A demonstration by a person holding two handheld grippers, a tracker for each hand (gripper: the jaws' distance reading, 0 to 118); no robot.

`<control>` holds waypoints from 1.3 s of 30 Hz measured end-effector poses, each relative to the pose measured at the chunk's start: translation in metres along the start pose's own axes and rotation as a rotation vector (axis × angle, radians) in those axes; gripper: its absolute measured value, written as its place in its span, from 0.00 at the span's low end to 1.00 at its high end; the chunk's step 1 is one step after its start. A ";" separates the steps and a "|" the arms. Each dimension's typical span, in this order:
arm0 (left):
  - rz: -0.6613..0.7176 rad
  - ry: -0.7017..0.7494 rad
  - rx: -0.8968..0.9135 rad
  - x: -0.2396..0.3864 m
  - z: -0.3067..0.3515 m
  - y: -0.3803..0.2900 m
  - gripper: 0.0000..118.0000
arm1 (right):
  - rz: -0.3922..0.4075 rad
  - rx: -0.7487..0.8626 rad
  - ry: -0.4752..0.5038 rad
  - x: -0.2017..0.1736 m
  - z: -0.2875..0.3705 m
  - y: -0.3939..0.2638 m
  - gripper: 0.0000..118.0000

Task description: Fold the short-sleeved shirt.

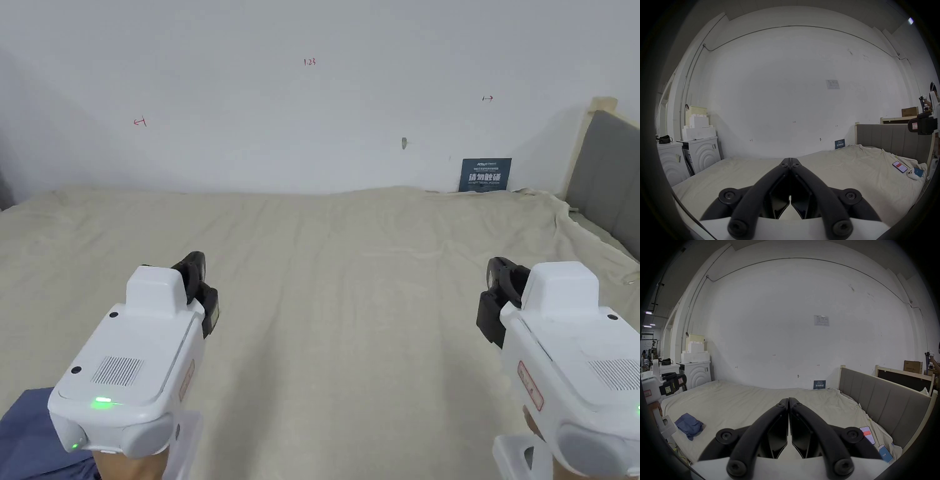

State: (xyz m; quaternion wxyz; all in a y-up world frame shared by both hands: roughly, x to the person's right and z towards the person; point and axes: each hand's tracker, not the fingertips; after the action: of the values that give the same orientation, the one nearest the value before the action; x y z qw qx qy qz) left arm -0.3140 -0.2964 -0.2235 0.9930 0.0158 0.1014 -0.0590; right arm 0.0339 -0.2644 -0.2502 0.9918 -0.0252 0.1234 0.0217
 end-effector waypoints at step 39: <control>0.009 0.023 0.030 -0.002 0.004 0.000 1.00 | -0.004 0.000 -0.007 0.012 -0.006 -0.008 0.99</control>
State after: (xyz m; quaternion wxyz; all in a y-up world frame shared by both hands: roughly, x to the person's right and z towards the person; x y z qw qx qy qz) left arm -0.3154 -0.2962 -0.2195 0.9917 0.0315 0.1116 -0.0561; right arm 0.0442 -0.2720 -0.2588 0.9923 -0.0252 0.1198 0.0199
